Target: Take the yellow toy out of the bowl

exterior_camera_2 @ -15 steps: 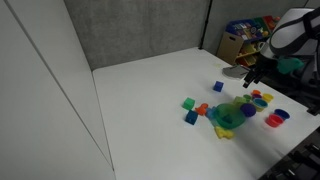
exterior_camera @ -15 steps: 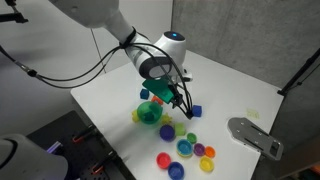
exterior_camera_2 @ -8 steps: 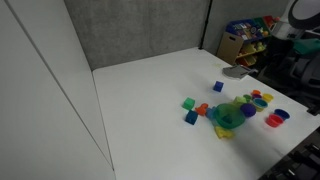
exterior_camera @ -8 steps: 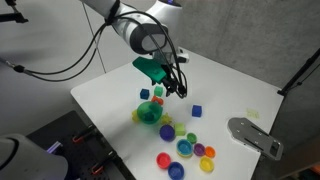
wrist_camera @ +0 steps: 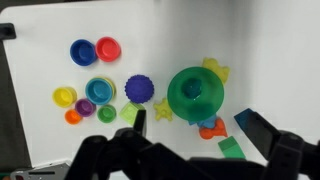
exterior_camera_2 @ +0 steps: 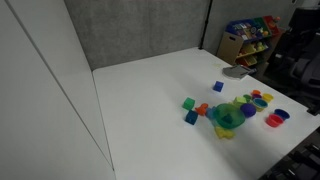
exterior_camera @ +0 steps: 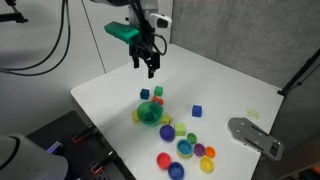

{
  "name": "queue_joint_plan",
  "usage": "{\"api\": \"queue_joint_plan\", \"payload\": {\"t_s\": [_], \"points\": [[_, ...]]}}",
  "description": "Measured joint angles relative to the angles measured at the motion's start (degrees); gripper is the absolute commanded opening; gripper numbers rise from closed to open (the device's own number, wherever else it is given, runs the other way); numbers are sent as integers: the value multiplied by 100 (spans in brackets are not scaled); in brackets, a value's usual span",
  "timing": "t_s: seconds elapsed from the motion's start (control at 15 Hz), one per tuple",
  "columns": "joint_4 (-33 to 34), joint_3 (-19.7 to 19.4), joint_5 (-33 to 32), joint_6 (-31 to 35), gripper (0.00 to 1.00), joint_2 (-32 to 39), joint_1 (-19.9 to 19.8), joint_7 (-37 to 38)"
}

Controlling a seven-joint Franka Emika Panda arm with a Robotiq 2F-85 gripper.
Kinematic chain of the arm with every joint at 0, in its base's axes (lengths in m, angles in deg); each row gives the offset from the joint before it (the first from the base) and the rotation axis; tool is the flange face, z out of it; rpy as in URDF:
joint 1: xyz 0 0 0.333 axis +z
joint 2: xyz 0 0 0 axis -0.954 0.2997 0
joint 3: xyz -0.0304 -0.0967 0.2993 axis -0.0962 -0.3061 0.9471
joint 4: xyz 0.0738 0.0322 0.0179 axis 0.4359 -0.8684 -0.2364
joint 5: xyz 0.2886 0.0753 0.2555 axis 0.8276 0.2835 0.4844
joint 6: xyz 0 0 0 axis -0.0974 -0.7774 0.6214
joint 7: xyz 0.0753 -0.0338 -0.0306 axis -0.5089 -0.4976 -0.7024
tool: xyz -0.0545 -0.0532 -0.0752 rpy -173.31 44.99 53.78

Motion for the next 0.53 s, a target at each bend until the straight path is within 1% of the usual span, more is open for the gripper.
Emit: {"api": "queue_joint_plan", "payload": {"t_s": [0.27, 0.53], "points": [[13, 37, -31, -830, 100, -632, 78, 33], [2, 55, -34, -1290, 100, -1018, 110, 33]]}}
